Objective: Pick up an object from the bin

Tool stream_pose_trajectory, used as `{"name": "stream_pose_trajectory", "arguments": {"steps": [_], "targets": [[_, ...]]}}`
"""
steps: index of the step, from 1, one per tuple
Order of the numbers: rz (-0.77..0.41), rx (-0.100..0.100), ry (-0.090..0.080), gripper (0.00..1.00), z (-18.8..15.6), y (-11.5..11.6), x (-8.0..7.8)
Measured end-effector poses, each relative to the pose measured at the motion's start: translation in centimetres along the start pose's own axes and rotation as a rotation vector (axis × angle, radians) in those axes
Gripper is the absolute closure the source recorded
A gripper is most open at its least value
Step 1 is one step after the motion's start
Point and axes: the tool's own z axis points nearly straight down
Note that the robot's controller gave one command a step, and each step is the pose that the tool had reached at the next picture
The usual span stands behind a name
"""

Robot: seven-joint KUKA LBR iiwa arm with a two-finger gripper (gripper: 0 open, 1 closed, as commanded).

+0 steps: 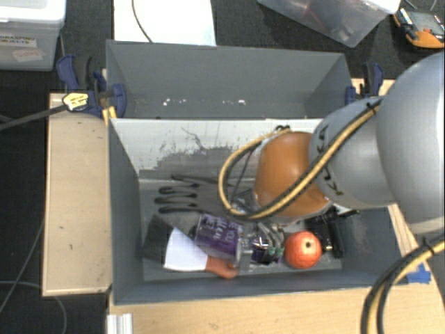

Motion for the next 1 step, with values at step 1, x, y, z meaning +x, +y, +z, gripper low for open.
{"name": "stream_pose_trajectory", "arguments": {"steps": [1], "targets": [[0.068,-0.006,-0.020,0.00,-0.13,-0.65,1.24]]}}
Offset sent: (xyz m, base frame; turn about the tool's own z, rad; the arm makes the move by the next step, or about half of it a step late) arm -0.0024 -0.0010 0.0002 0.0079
